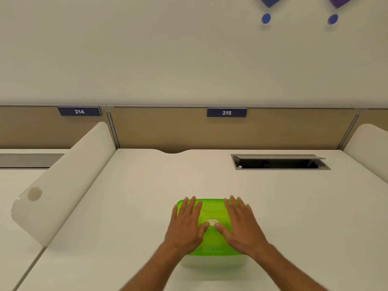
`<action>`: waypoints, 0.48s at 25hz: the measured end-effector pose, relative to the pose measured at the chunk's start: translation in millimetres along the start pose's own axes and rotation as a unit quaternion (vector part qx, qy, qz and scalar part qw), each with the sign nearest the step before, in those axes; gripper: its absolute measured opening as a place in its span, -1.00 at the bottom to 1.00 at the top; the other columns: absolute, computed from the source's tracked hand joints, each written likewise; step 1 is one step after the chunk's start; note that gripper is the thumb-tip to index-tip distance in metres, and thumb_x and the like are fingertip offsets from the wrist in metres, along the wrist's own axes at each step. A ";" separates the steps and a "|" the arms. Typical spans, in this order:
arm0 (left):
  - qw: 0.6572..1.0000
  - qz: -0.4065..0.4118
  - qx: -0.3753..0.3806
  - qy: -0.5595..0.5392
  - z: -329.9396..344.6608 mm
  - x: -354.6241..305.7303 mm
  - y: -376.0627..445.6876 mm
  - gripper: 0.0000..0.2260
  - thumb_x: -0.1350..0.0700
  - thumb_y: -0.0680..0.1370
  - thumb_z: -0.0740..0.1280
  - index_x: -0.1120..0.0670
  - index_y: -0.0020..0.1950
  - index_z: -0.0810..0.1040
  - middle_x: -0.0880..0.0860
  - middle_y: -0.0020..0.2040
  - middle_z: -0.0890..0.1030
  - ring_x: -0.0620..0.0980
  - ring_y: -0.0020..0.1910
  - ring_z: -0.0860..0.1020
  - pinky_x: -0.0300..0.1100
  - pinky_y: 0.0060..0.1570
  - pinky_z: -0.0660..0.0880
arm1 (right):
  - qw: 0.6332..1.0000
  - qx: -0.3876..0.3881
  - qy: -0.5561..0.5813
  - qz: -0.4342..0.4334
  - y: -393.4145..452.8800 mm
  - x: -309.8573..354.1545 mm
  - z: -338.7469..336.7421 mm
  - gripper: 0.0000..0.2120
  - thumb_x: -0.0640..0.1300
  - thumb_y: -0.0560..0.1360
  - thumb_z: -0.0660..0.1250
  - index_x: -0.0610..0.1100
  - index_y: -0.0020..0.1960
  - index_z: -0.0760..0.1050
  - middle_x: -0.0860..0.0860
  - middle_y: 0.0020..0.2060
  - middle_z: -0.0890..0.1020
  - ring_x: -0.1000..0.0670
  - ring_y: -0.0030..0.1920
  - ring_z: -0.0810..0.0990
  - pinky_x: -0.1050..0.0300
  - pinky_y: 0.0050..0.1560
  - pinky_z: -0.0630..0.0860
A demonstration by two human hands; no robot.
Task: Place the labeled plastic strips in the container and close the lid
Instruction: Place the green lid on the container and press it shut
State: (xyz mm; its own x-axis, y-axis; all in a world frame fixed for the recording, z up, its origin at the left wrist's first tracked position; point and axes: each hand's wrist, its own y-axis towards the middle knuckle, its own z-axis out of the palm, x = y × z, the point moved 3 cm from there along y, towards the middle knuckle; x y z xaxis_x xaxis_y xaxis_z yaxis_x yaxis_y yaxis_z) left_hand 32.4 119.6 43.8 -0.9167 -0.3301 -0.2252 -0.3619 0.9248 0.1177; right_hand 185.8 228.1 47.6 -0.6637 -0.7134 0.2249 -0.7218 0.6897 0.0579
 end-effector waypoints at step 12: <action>0.999 0.007 -0.014 0.033 20.9 -2.1 -1.3 -0.36 -0.26 0.61 -0.13 0.01 0.62 -0.11 -0.02 0.63 -0.14 0.02 0.59 -0.20 -0.02 0.40 -0.48 | 0.997 0.030 -0.065 -0.004 2.2 4.5 19.7 0.01 0.51 0.30 -0.51 -0.04 0.59 -0.21 -0.03 0.58 -0.23 -0.05 0.56 -0.30 -0.08 0.52 -0.35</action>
State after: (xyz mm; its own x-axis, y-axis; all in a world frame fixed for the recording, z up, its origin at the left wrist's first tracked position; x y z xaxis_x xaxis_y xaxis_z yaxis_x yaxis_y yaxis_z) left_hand 38.3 123.0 24.0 -0.9307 -0.3294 -0.1590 -0.3523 0.9242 0.1477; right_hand 177.4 224.0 29.5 -0.6748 -0.7315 0.0971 -0.7350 0.6781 0.0008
